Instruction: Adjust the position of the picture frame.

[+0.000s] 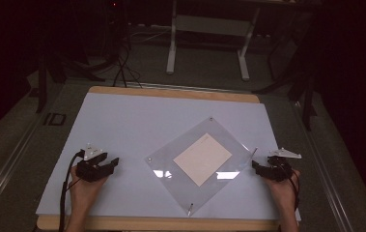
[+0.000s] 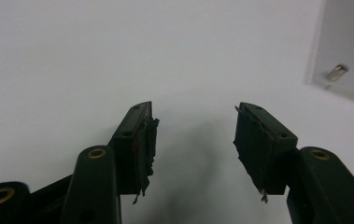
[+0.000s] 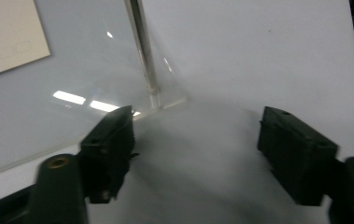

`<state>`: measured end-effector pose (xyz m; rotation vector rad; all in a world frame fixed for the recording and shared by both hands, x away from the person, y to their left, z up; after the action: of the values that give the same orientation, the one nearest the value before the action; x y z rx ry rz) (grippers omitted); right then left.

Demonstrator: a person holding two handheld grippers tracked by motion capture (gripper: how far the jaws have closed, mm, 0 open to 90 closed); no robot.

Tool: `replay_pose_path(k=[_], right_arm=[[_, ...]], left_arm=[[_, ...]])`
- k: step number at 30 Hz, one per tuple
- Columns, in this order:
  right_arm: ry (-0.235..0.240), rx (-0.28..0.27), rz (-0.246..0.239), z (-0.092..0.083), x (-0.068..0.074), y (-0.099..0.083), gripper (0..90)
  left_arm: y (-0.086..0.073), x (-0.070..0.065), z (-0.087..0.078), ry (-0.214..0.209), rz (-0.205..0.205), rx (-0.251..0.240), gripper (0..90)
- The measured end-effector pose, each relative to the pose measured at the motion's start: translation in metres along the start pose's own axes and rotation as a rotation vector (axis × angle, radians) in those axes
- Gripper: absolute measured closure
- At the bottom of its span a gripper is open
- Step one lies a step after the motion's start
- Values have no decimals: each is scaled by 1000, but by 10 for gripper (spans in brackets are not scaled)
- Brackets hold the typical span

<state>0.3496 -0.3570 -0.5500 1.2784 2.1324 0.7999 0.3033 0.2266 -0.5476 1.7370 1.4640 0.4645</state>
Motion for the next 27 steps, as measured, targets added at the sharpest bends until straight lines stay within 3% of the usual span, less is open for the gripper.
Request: replay_pose_path(k=[3, 8, 16, 17, 25, 27], right_arm=[[7, -16, -14, -4, 1, 1, 449], [18, -51, -15, -9, 0, 3, 497], [38, -82, -50, -13, 7, 7, 525], [38, -87, -52, -14, 7, 8, 531], [44, -105, -83, -10, 11, 21, 609], [52, -111, -75, -8, 9, 23, 635]], left_arm=[[0, -1, 1, -21, -13, 8, 463], [0, -5, 0, -36, 5, 13, 452], [0, -20, -5, -124, 10, -1, 471], [0, -26, -6, -157, 25, -1, 471], [3, -49, -10, -244, 85, -3, 484], [3, -56, -11, -316, 68, -5, 488]])
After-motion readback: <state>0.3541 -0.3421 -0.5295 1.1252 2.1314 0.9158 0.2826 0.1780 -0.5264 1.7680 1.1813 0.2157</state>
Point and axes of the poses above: each handheld gripper's, and its own axes: z roughly forward along the jaws, y roughly out of its top, x roughly to its left, the point moved 2 cm from there along z, roughly forward along the jaws, and after that the axes turned 10 degrees about -z, right-handed, at the moved point
